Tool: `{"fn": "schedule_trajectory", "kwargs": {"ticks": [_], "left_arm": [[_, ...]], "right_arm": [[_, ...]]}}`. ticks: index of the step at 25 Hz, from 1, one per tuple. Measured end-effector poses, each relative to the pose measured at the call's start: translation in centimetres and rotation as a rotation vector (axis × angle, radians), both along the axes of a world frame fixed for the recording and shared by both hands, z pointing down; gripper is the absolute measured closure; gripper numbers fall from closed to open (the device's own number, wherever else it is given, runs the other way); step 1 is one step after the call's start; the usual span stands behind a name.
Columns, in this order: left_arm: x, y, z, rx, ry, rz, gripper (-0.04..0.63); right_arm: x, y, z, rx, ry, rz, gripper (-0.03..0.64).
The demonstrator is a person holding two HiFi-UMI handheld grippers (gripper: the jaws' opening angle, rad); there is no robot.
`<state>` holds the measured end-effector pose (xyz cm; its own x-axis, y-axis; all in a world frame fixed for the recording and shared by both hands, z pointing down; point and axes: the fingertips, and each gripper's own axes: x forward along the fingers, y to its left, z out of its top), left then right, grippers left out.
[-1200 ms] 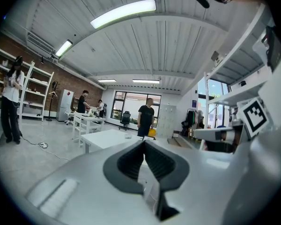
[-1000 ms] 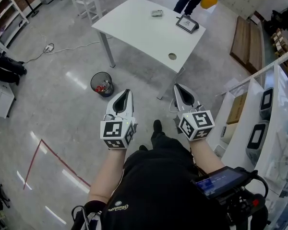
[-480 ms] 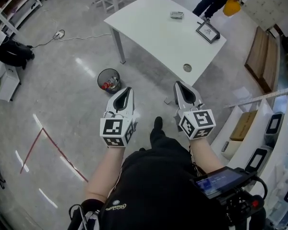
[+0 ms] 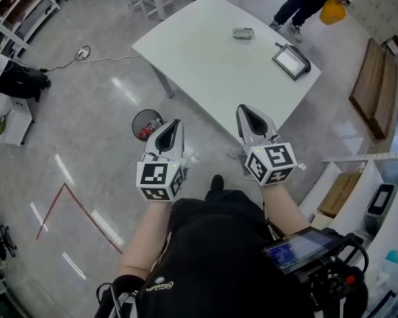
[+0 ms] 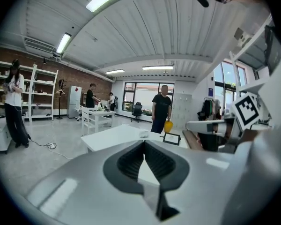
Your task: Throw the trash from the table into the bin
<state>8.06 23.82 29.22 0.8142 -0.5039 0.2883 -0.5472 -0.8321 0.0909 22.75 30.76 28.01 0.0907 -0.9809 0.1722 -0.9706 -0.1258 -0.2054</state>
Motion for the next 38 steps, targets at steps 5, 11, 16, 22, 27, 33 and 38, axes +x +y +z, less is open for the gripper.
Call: {"fn": "schedule_trajectory", "kwargs": {"ticks": [5, 11, 16, 22, 27, 33, 38], "left_arm": [[3.1, -3.0, -1.2, 0.02, 0.011, -0.028, 0.586], [6.4, -6.8, -1.5, 0.031, 0.025, -0.017, 0.588], [9.2, -11.5, -1.7, 0.03, 0.03, 0.03, 0.588], [12.6, -18.6, -2.2, 0.029, 0.027, 0.113, 0.587], [14.2, -24.2, -2.1, 0.025, 0.023, 0.184, 0.587], [16.8, -28.1, -1.6, 0.015, 0.022, 0.239, 0.588], [19.9, -28.0, 0.1, -0.02, 0.006, 0.268, 0.588]], "right_arm": [[3.6, -2.6, -1.0, 0.02, 0.006, -0.006, 0.617], [6.9, -5.9, -1.2, 0.031, 0.012, 0.02, 0.617], [8.9, -10.0, -1.7, 0.036, 0.019, 0.06, 0.617], [12.0, -15.8, -2.1, 0.028, 0.02, 0.157, 0.617], [12.5, -20.8, -2.0, 0.016, 0.026, 0.213, 0.617], [13.2, -24.3, -1.6, -0.004, 0.039, 0.246, 0.617], [14.9, -24.3, 0.1, -0.047, 0.03, 0.243, 0.617]]}}
